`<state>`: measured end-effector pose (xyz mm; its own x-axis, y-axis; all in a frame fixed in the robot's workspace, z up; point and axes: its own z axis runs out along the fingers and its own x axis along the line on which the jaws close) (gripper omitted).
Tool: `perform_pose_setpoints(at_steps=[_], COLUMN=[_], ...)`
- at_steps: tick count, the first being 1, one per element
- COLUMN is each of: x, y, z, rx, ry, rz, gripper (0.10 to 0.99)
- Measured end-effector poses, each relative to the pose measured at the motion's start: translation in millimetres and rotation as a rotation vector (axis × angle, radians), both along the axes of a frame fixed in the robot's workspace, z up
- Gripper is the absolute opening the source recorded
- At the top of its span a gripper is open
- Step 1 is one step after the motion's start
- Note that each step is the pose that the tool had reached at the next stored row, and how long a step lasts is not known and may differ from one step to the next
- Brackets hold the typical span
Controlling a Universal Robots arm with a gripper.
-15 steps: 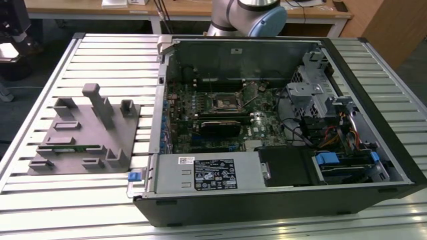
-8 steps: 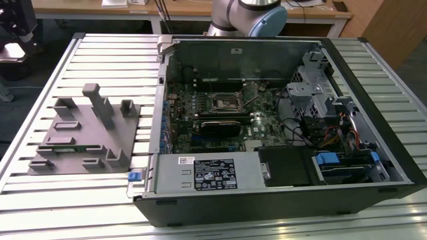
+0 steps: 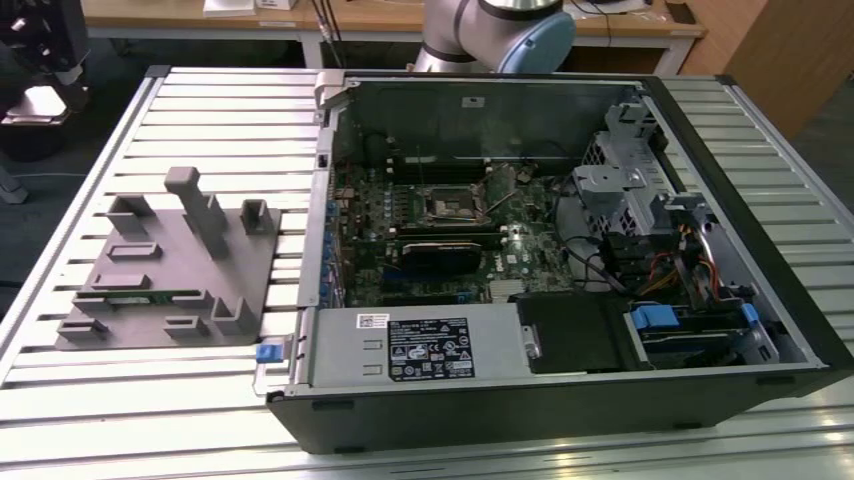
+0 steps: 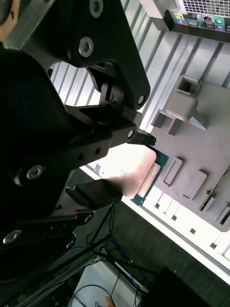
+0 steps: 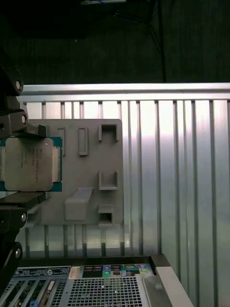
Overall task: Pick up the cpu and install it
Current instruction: 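Pick up the cpu and move it towards the insertion slot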
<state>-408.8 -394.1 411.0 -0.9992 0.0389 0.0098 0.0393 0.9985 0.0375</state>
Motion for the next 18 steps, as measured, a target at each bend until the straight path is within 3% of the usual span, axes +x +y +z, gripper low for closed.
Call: perform_pose_setpoints(at_steps=[18], x=[23.9], y=[0.0], z=[0.0], rx=[0.0], ry=[0.0], rz=[0.0], gripper=[0.541])
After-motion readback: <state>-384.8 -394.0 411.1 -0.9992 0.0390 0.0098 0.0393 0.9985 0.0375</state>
